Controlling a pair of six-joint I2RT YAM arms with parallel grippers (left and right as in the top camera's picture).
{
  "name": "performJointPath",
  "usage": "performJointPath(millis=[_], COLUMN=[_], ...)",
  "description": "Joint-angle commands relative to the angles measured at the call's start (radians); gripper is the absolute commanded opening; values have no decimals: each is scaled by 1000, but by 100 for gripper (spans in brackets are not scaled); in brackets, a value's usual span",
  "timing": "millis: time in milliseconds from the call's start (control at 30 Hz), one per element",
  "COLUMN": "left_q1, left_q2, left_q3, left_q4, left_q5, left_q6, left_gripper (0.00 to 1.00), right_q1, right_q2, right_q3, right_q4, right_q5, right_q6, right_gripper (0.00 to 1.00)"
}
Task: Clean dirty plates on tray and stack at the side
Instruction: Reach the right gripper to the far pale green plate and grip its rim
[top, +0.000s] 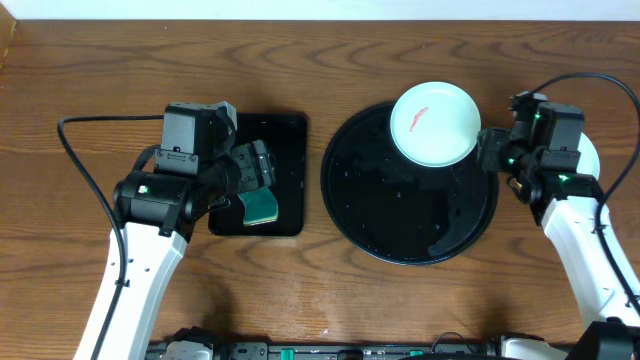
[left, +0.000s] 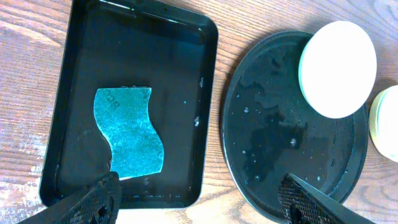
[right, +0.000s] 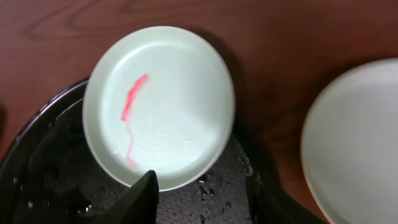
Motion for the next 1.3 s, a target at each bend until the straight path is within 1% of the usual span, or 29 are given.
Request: performJointPath(millis=[0,133,267,367,467,567,700,733,800,833,900,933,967,1100,1267], left_q1=[2,2,2,2,2,2,2,2,2,2,2,2,2,2,2], left_q2=[-4,-4,-4,-4,-4,-4,-4,-4,-4,-4,-4,-4,-4,-4,-4], left_q3=[16,16,16,16,16,16,16,16,16,16,16,16,16,16,16], left_q4=[-2,-2,-2,-2,-2,-2,-2,-2,-2,-2,-2,-2,-2,-2,-2], left_q5=[5,5,5,5,5,5,5,5,5,5,5,5,5,5,5], left_q6=[10,10,10,10,10,10,10,10,10,10,10,10,10,10,10], left_gripper=[82,82,82,82,82,82,82,82,82,82,82,82,82,82,82], right_q1=[23,21,11,-9,-19,-21,-21,-20,-18,-17,-16,-16,-16,-16,-13], right_q2=[31,116,232,326,407,470,520,529,542,548,557,559,562,551,487], right_q3=[13,66,213,311,352,354,354,354,354,354,354,354,354,354,354], right_q4=[8,-26,-125,-162,-154,-121,-90,-89,-92,-94,-101,-109,-120,-174,-257], right_q5=[-28,-29,-5,-6,-6,-2,-2,-2,-2,-1,-1,-1,2,10,8], right_q6=[-129,-127,-127,-127,-128,-129,-127,-127,-127,-127,-127,-125,-123,-71,-26], right_gripper=[44,45,48,49,49,49,45,43,35,26,14,9,1,1,1])
